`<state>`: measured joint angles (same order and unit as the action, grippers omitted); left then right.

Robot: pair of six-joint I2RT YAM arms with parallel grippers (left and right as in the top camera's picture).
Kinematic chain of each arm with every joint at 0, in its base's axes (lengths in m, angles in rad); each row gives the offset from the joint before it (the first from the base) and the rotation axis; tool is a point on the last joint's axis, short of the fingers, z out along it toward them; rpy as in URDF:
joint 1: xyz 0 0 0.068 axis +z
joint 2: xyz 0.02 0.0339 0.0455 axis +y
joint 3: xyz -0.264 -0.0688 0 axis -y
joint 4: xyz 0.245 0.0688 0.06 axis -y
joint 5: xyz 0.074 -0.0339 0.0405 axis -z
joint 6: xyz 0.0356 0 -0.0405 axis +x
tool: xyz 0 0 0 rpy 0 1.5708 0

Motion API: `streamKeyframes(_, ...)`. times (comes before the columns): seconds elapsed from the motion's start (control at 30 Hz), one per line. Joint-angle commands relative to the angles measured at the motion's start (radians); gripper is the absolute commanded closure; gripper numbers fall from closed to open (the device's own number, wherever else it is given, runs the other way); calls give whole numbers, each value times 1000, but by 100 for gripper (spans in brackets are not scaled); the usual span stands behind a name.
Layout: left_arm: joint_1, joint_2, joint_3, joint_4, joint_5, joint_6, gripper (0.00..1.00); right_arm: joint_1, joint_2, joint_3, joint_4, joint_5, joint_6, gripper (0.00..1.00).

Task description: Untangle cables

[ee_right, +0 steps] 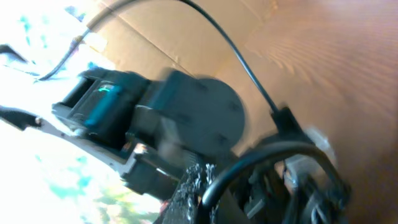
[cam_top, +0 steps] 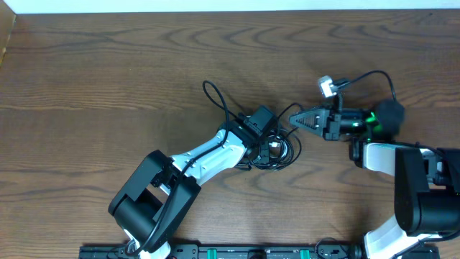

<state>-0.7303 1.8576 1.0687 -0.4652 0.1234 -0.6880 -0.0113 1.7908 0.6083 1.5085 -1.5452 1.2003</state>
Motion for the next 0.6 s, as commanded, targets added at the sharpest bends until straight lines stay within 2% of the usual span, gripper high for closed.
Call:
streamKeyframes(0.0, 12, 67, -70, -41, -133, -32, 92, -47, -32, 18, 57, 26, 285, 99)
streamKeyframes(0.27, 12, 67, -70, -42, -135, -32, 92, -110, -50, 20, 68, 46, 292, 99)
streamKeyframes(0.57, 12, 67, -70, -42, -135, -32, 92, -295, -172, 20, 67, 115, 368, 99)
